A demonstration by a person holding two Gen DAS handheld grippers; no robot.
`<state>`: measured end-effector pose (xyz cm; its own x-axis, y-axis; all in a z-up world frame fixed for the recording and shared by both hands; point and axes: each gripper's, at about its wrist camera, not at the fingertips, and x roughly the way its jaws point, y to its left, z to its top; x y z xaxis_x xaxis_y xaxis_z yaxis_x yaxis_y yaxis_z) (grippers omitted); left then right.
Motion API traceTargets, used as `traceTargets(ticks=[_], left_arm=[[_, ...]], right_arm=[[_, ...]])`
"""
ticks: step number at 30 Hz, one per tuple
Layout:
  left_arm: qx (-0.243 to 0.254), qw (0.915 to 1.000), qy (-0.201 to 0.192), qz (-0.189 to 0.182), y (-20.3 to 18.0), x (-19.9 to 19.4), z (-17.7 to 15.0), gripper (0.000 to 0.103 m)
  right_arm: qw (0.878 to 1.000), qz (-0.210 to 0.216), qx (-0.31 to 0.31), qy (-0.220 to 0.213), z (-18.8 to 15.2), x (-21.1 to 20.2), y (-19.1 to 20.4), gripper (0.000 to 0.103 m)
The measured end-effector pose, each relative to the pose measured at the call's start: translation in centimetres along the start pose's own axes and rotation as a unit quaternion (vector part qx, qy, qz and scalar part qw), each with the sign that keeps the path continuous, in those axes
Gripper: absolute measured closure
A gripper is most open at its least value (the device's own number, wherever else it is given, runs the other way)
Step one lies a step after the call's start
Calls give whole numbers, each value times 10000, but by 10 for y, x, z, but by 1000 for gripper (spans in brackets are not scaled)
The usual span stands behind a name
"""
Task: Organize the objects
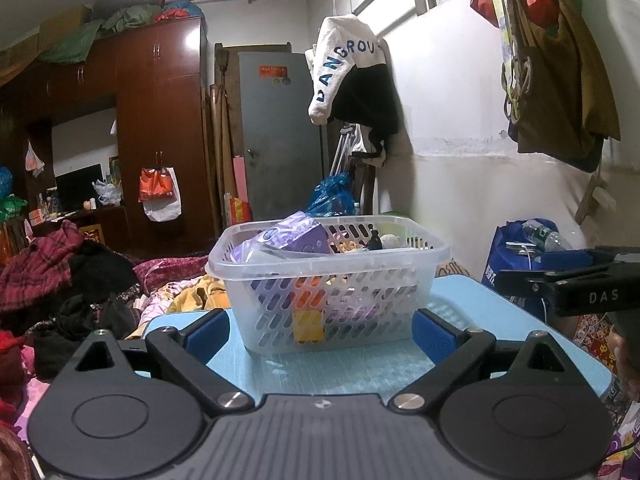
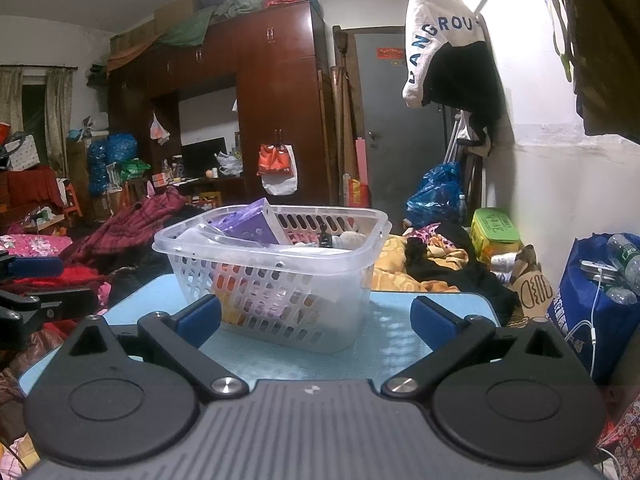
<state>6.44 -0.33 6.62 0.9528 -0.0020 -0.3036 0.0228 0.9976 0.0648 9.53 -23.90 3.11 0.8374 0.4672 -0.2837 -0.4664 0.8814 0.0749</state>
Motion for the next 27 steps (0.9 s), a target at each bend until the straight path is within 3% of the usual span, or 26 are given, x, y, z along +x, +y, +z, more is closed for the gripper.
traceTargets(ticks=[27], left_arm=[[-66, 9999, 68, -47, -1, 6, -4, 4]], right_arm=[[9999, -11, -99, 15, 0, -1, 3, 0]])
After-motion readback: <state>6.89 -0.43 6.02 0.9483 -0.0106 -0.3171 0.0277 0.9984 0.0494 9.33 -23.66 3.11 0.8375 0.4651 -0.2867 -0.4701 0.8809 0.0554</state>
